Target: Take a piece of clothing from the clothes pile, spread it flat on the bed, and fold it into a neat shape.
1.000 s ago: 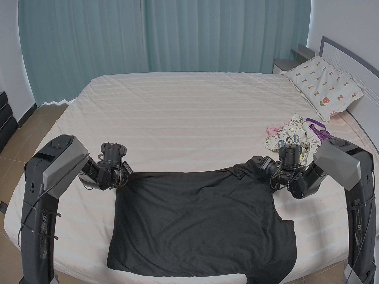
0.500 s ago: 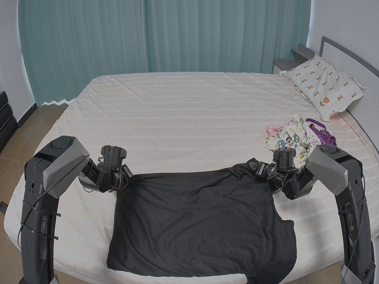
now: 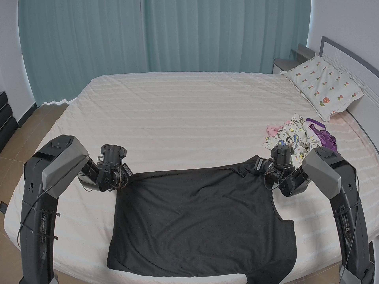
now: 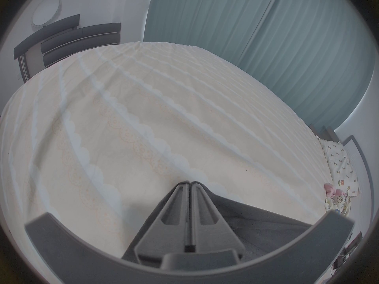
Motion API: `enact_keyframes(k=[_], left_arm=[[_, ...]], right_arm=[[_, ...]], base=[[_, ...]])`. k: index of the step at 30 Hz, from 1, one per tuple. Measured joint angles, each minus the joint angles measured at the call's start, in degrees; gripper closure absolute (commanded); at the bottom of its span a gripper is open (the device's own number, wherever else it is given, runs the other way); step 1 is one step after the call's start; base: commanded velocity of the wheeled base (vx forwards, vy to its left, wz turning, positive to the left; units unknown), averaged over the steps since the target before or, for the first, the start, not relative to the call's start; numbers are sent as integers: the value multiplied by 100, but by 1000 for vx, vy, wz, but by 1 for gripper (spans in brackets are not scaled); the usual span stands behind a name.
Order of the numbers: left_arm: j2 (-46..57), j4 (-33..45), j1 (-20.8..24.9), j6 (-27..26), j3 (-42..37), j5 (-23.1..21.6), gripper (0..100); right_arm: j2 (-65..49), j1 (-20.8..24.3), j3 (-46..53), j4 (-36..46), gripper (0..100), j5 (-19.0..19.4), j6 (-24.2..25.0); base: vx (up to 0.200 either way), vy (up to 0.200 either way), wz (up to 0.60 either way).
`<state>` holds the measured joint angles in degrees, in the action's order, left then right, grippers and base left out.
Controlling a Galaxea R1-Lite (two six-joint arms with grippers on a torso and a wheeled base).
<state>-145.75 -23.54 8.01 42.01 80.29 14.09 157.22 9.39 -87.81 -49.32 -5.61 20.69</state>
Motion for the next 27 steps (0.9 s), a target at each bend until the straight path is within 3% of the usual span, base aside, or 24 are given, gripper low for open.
enact_keyframes(k=[12,13,14,15,27], left_arm=[[-22,-18,-30,-5,380,0,100],[-28,-18,-30,-7,425,0,100],[-37,-16,-29,-9,483,0,100],[-50,-13,-29,-9,533,2,0],[-340,41,-22,-9,942,9,0]], right_arm=[[61,-261,-581,-76,100,-79,49],[66,-267,-596,-79,0,-68,52],[72,-272,-613,-84,0,-57,57],[79,-274,-634,-88,0,-51,61],[177,-374,-703,-205,0,20,356]], base=[[0,0,0],[0,0,0],[0,0,0],[0,0,0],[0,0,0]])
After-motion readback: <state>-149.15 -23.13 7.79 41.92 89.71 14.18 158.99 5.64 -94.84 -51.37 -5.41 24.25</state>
